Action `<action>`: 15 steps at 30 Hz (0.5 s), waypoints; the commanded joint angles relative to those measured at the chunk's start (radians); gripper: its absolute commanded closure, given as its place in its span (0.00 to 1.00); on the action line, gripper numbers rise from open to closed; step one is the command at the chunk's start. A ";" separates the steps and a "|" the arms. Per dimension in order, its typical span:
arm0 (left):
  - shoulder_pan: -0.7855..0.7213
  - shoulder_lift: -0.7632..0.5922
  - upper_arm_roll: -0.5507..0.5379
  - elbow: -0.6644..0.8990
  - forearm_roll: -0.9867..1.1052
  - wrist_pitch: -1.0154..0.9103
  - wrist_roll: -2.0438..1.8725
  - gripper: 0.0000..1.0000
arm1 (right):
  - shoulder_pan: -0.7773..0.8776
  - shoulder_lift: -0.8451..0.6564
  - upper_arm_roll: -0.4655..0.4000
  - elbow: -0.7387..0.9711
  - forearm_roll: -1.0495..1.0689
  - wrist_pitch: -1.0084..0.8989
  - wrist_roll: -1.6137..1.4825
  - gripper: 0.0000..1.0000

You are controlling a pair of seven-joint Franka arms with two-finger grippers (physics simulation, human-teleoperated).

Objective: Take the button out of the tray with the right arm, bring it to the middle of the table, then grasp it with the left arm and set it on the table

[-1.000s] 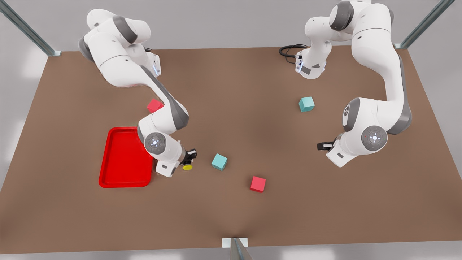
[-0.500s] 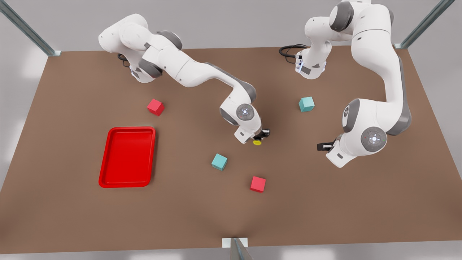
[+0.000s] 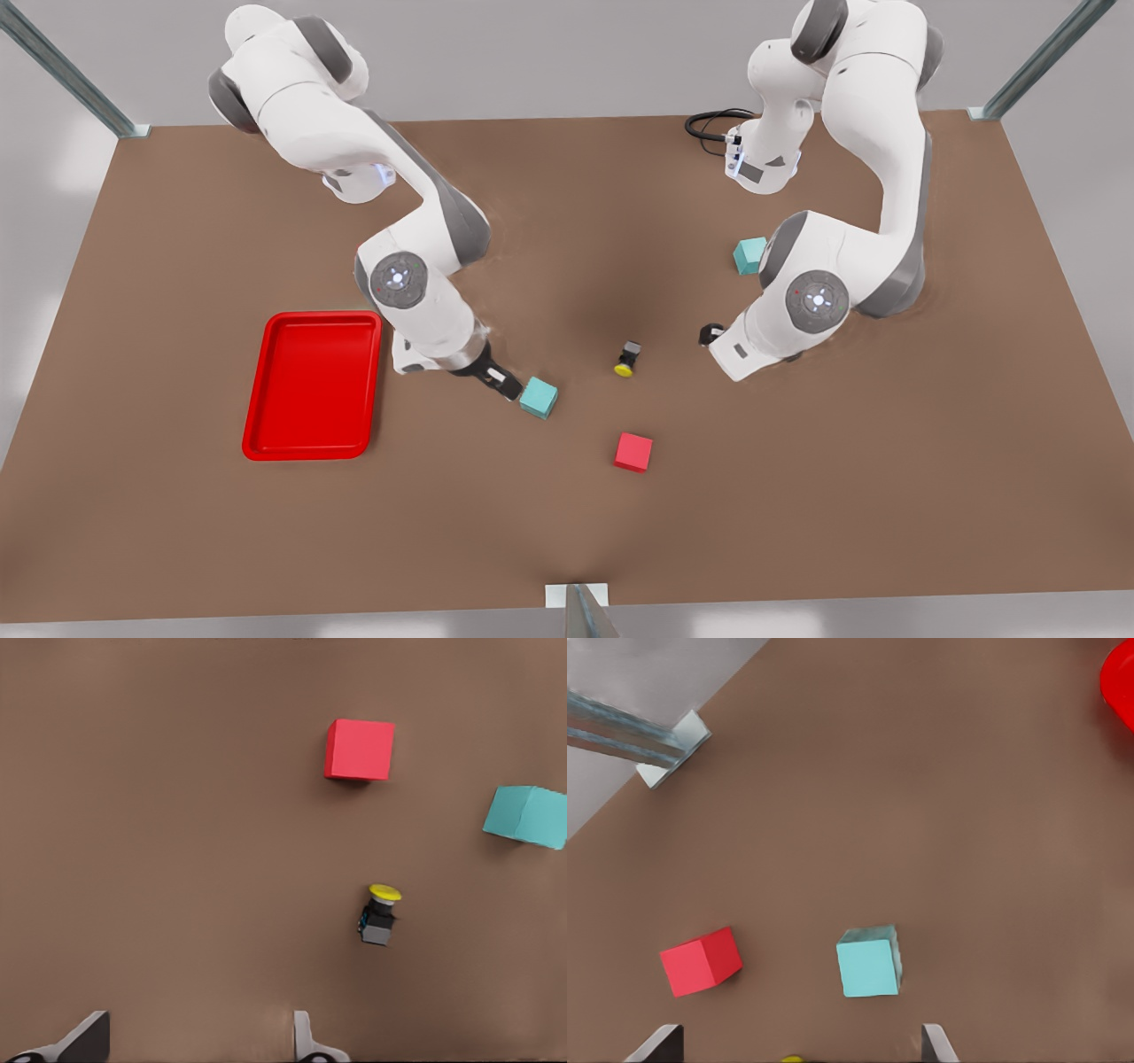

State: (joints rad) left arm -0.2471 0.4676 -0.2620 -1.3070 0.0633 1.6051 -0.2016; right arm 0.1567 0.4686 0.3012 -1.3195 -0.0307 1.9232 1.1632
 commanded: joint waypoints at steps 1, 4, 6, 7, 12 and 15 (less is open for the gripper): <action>-0.101 0.002 -0.023 0.011 -0.014 0.042 -0.148 0.00 | -0.238 -0.140 0.003 -0.079 -0.009 -0.366 -0.767 0.00; -0.238 0.045 -0.020 0.000 0.001 0.087 -0.148 0.00 | -0.262 -0.286 -0.158 -0.083 0.005 -0.523 -1.215 0.00; -0.231 0.097 -0.022 -0.023 0.024 0.134 -0.157 0.00 | -0.278 -0.289 -0.177 -0.070 0.089 -0.490 -1.177 0.00; -0.239 0.121 -0.022 -0.035 0.021 0.183 -0.189 0.00 | -0.273 -0.301 -0.186 -0.069 0.078 -0.500 -1.165 0.00; -0.193 0.132 -0.019 -0.086 0.099 0.237 -0.185 0.00 | -0.313 -0.281 -0.183 -0.069 0.005 -0.543 -1.169 0.00; -0.165 0.134 -0.020 -0.135 0.096 0.285 -0.127 0.00 | -0.284 -0.239 -0.169 -0.067 -0.031 -0.533 -1.165 0.00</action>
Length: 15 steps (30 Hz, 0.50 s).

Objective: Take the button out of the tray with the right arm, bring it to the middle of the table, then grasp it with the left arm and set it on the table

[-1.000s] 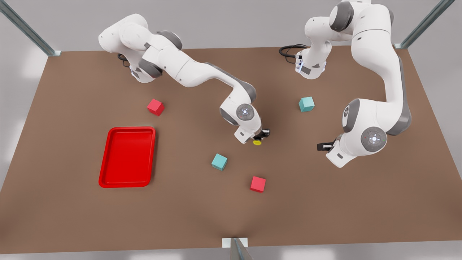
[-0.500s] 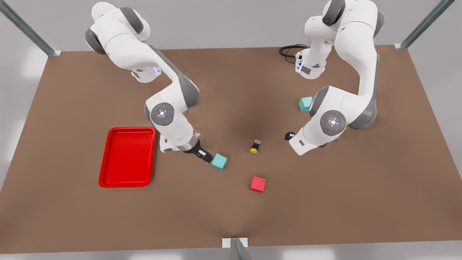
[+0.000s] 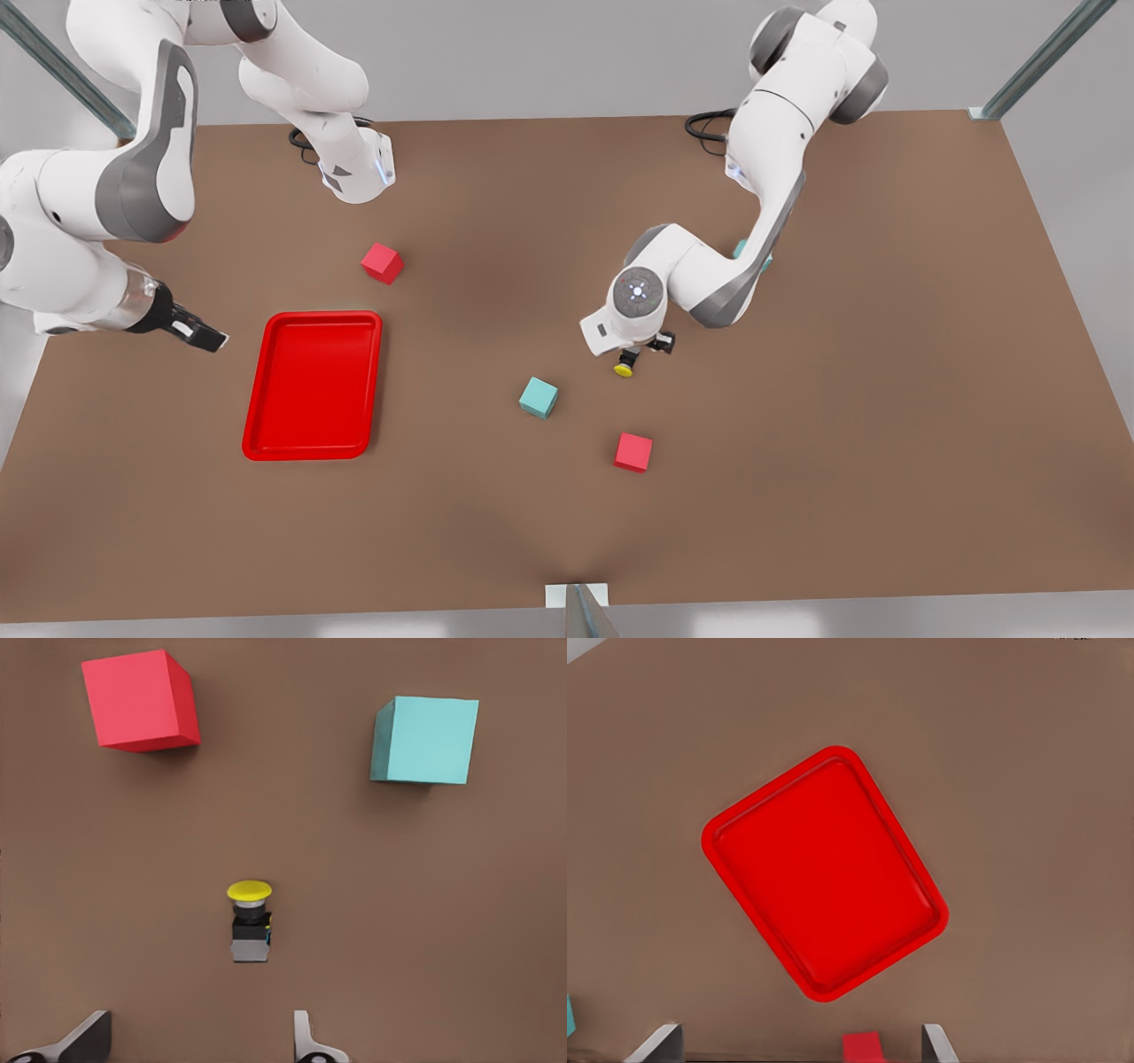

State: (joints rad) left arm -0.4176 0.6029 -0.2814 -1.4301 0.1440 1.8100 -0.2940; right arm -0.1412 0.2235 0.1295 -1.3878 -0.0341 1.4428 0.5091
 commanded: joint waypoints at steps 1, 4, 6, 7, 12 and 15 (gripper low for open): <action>-0.003 0.001 0.001 -0.026 0.014 0.104 -0.048 0.00 | 0.040 0.005 0.002 0.001 -0.047 -0.053 -0.508 0.00; -0.012 0.001 0.001 -0.085 0.012 0.176 -0.059 0.00 | 0.037 0.007 0.002 0.001 -0.047 -0.053 -0.508 0.00; -0.012 0.017 0.001 -0.092 0.019 0.192 -0.057 0.00 | 0.029 0.008 0.001 0.000 -0.046 -0.056 -0.508 0.00; -0.013 0.026 0.001 -0.104 0.026 0.207 -0.057 0.00 | 0.025 0.008 0.001 -0.002 -0.047 -0.058 -0.509 0.00; -0.021 -0.026 0.005 -0.316 0.035 0.500 -0.079 0.00 | 0.038 0.007 0.001 0.000 -0.046 -0.056 -0.506 0.00; -0.032 0.014 0.005 -0.317 0.091 0.497 -0.114 0.00 | 0.034 0.010 0.001 0.001 -0.043 -0.033 -0.508 0.00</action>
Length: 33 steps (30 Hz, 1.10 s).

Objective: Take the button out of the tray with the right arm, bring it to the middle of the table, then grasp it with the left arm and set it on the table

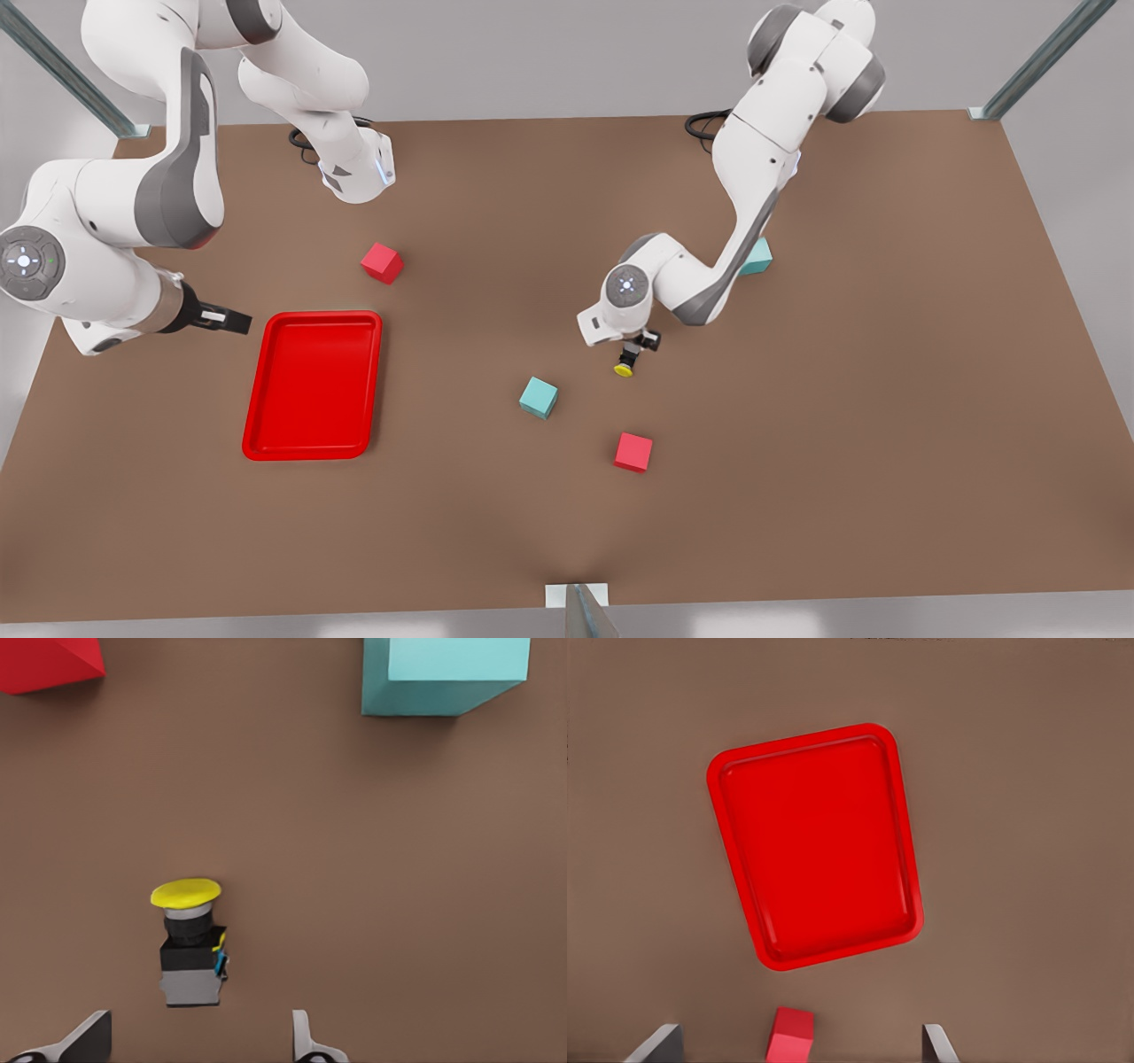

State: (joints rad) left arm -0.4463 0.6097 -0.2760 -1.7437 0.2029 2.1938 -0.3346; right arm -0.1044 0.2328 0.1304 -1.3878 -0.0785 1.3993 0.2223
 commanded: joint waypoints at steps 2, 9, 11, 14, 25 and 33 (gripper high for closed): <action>-0.006 0.025 0.001 -0.005 0.058 0.110 -0.086 0.00 | 0.012 -0.006 0.006 0.003 0.003 0.076 -0.222 0.00; 0.005 0.045 0.000 -0.039 0.173 0.115 -0.129 0.00 | 0.054 0.000 0.009 0.018 -0.063 0.197 -0.222 0.00; 0.003 0.045 0.000 -0.040 0.173 0.115 -0.141 0.00 | 0.074 0.000 0.008 0.009 -0.064 0.221 -0.219 0.00; 0.008 0.058 0.000 -0.039 0.171 0.115 -0.153 0.00 | 0.072 0.014 0.009 0.003 -0.058 0.222 -0.219 0.00; 0.041 0.084 -0.008 -0.036 0.154 0.133 -0.165 0.00 | 0.086 0.020 0.008 0.010 -0.055 0.222 -0.221 0.00; 0.046 0.082 -0.008 -0.036 0.154 0.132 -0.187 0.50 | 0.078 0.016 0.008 0.001 -0.053 0.222 -0.221 0.00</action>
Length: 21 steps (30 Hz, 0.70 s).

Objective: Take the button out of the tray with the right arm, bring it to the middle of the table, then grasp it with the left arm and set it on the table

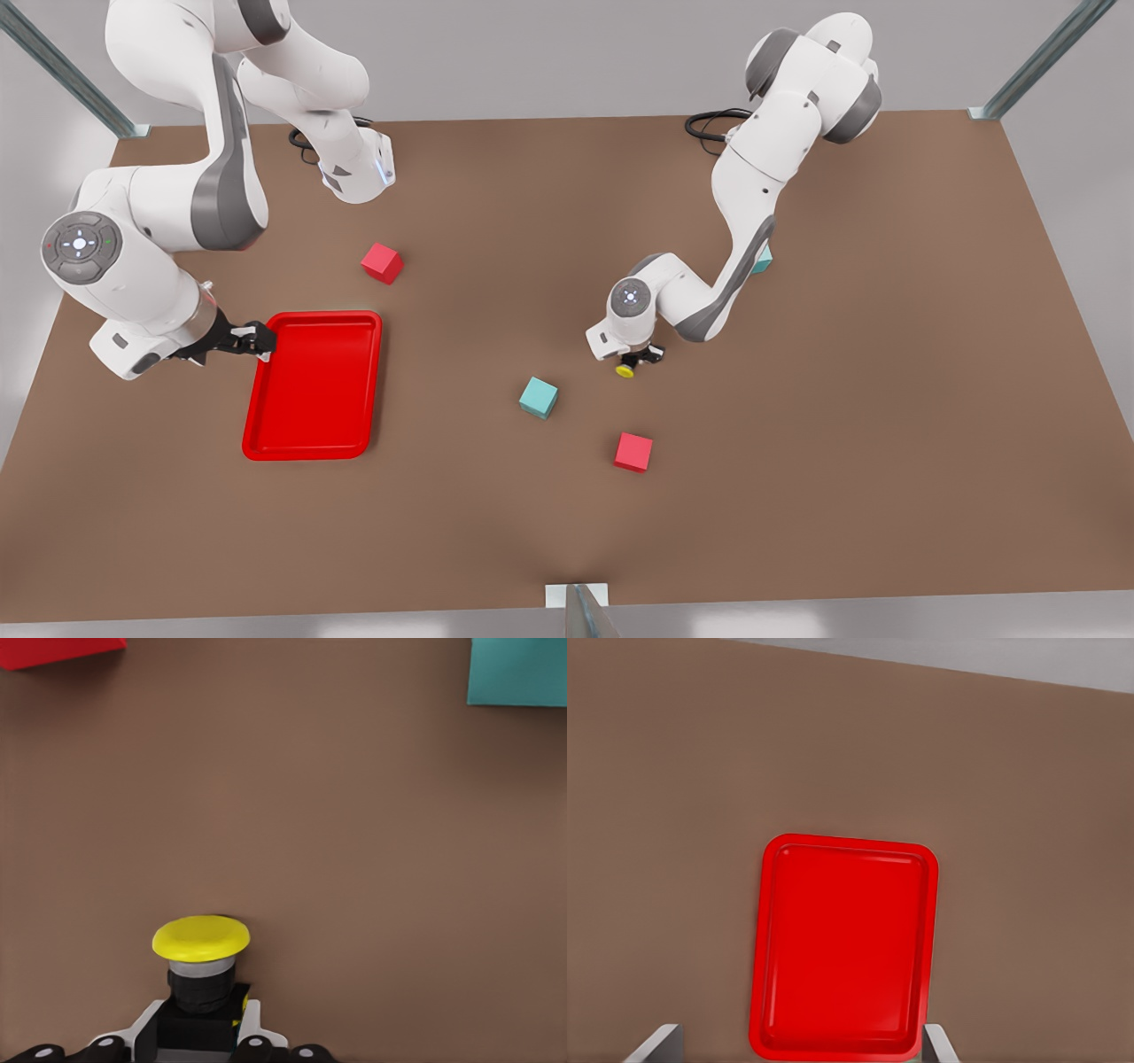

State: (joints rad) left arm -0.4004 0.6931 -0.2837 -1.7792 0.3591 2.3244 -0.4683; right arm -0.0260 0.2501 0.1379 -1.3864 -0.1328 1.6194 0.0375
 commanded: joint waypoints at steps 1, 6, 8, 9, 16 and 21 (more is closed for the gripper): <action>0.002 -0.001 0.000 0.001 -0.002 -0.002 -0.055 0.54 | -0.003 -0.005 0.000 -0.002 0.001 0.000 -0.036 0.00; 0.011 -0.032 -0.017 0.072 -0.018 -0.174 -0.062 0.57 | -0.003 -0.005 0.000 -0.003 0.002 -0.003 -0.036 0.00; 0.078 -0.055 -0.069 0.101 -0.038 -0.239 -0.056 0.56 | -0.003 -0.005 0.000 -0.003 0.002 -0.001 -0.036 0.00; 0.147 -0.063 -0.095 0.159 -0.069 -0.339 -0.067 0.55 | -0.005 -0.005 0.000 -0.005 0.002 -0.003 -0.036 0.00; 0.256 -0.102 -0.081 0.359 -0.341 -0.149 -1.095 0.54 | -0.003 -0.006 0.000 -0.010 0.002 -0.003 -0.036 0.00; 0.172 -0.064 -0.077 0.351 0.389 -0.349 -1.661 0.54 | -0.003 -0.005 0.000 -0.010 0.002 -0.003 -0.037 0.00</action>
State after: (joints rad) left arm -0.2240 0.6239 -0.3504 -1.4265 0.5120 2.0643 -1.0382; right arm -0.0294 0.2466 0.1379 -1.3966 -0.1310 1.6168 0.0128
